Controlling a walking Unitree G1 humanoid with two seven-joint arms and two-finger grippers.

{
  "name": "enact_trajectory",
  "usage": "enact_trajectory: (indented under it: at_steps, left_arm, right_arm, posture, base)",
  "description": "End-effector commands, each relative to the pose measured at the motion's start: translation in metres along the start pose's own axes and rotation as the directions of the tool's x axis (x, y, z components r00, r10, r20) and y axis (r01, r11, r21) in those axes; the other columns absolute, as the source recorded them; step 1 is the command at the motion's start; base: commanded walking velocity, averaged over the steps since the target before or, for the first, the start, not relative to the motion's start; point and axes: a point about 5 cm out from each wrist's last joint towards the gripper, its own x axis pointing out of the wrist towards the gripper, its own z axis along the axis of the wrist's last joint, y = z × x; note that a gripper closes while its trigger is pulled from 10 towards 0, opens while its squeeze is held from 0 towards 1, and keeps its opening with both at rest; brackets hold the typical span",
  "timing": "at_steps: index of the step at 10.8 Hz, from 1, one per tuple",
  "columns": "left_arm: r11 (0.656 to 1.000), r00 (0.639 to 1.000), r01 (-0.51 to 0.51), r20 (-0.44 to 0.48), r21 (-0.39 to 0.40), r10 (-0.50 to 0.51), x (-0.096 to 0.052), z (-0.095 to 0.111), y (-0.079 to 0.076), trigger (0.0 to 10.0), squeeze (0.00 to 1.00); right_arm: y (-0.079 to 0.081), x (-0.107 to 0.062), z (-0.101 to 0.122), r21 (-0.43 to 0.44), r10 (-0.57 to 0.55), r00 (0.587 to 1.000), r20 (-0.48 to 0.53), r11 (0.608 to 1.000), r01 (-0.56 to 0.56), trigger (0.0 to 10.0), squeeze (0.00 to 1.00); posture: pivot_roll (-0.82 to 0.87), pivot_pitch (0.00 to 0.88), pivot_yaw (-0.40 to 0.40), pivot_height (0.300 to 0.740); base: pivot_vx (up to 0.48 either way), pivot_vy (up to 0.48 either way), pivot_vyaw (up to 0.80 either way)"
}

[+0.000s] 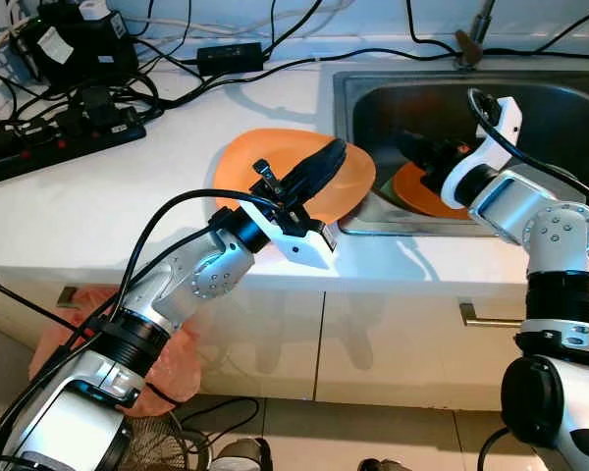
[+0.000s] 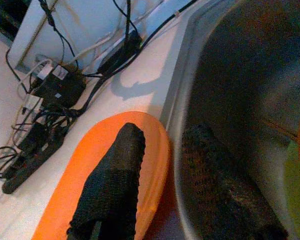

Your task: Kitchen organization

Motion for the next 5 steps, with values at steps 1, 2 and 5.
enact_trajectory:
  at_steps: [1,2,5]
  left_arm:
    - [0.999,1.0,-0.007,-0.02,-0.039,0.006,-0.002,-0.002,0.002,3.6,1.0]
    - [0.997,1.0,0.015,-0.02,-0.07,-0.016,-0.004,-0.002,0.0,10.0,1.0]
    - [0.965,0.987,0.155,0.084,-0.21,-0.141,-0.017,0.018,-0.002,10.0,1.0]
  right_arm:
    - [-0.003,-0.002,-0.005,-0.018,-0.006,1.0,-0.018,1.0,0.006,10.0,1.0]
    - [-0.002,-0.003,-0.006,-0.019,0.0,1.0,-0.025,1.0,0.0,10.0,1.0]
    - [-0.005,-0.015,-0.012,-0.042,0.003,0.997,-0.077,0.999,-0.006,10.0,1.0]
  posture:
    - [0.07,0.104,0.04,0.74]
    - [0.07,0.104,0.04,0.74]
    - [0.07,0.105,0.041,0.74]
  base:
    - [0.0,0.0,0.0]
    - [0.0,0.0,0.0]
    - [0.0,0.0,0.0]
